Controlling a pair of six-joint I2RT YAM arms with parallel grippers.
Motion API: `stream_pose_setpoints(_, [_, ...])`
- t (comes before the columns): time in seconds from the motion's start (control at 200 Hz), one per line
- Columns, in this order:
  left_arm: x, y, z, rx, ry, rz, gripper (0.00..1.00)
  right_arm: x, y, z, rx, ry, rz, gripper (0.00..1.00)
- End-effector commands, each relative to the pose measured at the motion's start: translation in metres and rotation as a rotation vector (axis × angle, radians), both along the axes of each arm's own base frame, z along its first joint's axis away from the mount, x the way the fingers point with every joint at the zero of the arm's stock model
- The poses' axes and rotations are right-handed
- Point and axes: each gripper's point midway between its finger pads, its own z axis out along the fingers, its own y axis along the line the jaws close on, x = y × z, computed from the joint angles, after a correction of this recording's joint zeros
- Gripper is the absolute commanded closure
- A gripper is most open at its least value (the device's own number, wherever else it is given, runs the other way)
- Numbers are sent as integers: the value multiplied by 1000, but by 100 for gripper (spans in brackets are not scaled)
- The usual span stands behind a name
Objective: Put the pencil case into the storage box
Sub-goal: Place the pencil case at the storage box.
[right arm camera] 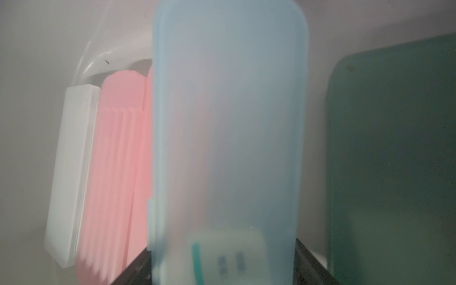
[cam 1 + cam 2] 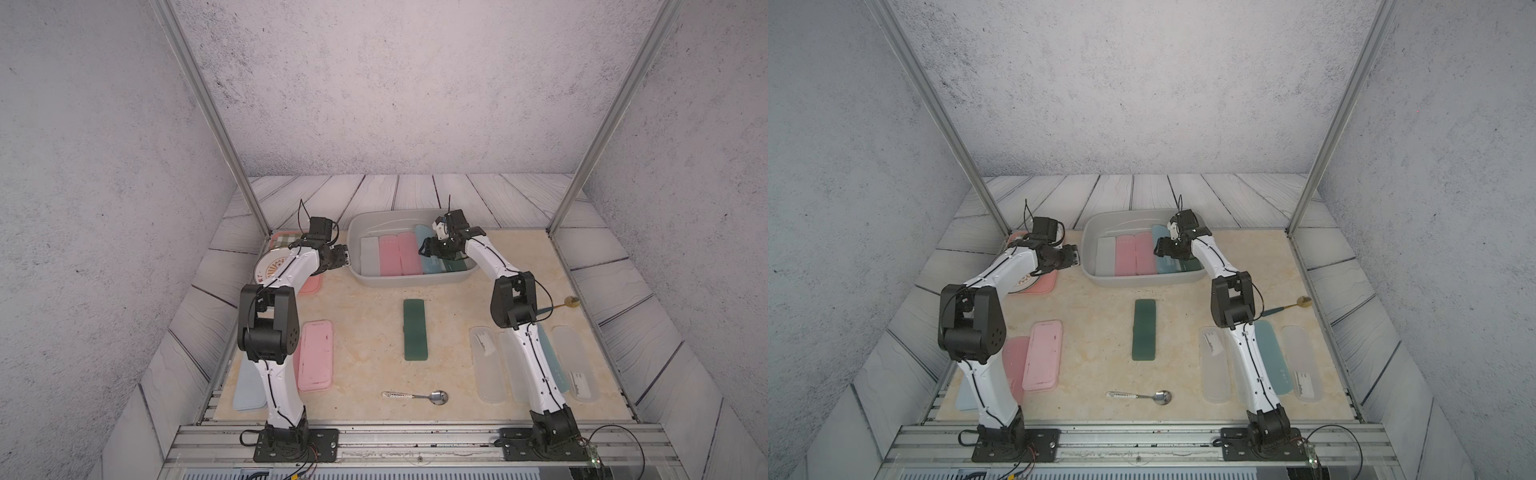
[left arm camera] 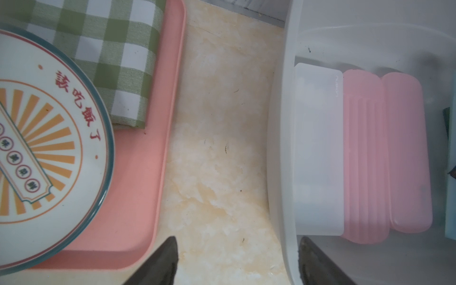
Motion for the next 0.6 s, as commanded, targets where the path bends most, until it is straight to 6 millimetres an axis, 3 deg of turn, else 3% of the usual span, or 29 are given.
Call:
stream_pose_setpoints(0.0, [-2, -3, 2, -8, 10, 2, 22, -6, -29, -23, -166, 38, -55, 26])
stream_pose_setpoints(0.145, [-2, -3, 0, -8, 12, 2, 22, -8, -34, -20, -222, 19, -47, 25])
stream_pose_setpoints(0.335, [-3, -4, 1, -13, 13, -3, 23, -8, -28, -13, -230, -7, -27, 15])
stream_pose_setpoints(0.595, [-4, -4, 3, -15, 8, -4, 21, -1, -22, 46, -221, -125, -38, 8])
